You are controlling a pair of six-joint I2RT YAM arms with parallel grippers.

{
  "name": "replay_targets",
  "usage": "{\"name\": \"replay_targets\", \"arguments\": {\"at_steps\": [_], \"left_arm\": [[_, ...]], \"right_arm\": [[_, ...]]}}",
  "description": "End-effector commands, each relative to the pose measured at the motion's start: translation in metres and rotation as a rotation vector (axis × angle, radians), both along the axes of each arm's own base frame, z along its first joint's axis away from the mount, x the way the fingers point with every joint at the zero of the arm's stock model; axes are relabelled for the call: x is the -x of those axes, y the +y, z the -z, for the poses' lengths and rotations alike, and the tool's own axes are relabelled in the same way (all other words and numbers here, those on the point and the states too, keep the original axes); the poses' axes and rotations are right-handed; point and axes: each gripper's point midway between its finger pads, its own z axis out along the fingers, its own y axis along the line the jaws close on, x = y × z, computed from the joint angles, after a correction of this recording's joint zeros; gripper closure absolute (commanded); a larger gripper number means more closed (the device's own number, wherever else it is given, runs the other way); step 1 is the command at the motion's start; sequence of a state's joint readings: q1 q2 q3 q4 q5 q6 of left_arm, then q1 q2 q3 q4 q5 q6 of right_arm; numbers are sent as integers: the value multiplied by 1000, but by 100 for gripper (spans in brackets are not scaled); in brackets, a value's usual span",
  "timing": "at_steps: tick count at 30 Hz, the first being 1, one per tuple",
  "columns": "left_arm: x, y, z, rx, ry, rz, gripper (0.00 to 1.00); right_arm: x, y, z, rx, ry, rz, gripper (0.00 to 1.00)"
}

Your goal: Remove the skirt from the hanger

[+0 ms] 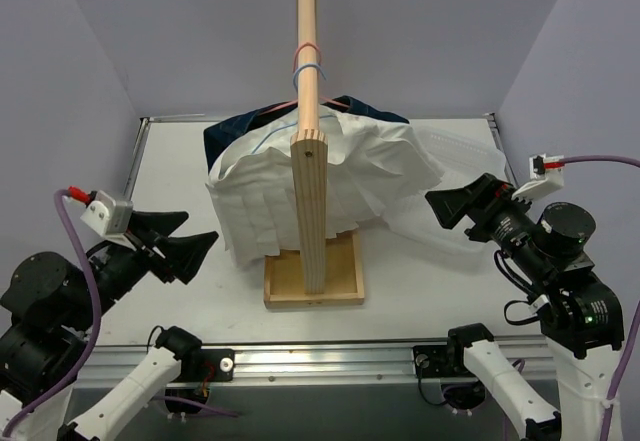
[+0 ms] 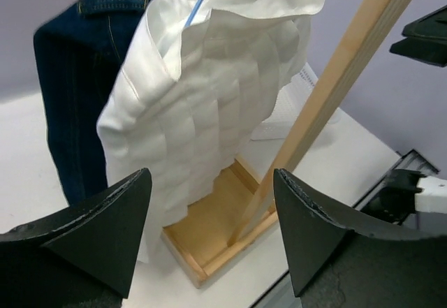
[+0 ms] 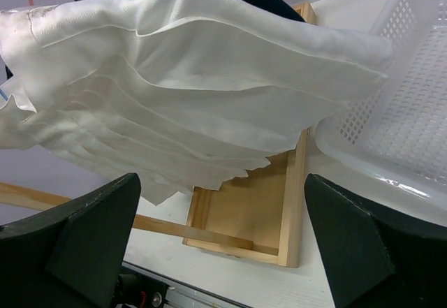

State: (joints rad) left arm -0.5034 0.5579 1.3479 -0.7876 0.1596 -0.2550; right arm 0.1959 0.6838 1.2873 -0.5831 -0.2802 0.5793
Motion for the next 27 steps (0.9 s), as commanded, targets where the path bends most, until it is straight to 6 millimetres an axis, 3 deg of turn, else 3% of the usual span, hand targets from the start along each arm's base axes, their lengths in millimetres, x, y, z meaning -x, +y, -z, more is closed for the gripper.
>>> {"name": "replay_targets", "arguments": {"at_steps": [1, 5, 10, 16, 27], "left_arm": [[-16, -7, -30, -96, -155, 21, 22], [-34, -5, -39, -166, -204, -17, 23], [-40, -24, -43, -283, -284, 93, 25], [-59, -27, -35, -376, -288, 87, 24], [-102, -36, -2, -453, -201, 63, 25]], "right_arm": [[1, 4, -4, -18, -26, -20, 0], [6, 0, -4, 5, -30, -14, 0], [10, -4, -3, 32, -32, -3, 0], [14, -8, -1, 66, -32, 0, 0], [17, -8, 5, 89, -21, -12, 0]]}}
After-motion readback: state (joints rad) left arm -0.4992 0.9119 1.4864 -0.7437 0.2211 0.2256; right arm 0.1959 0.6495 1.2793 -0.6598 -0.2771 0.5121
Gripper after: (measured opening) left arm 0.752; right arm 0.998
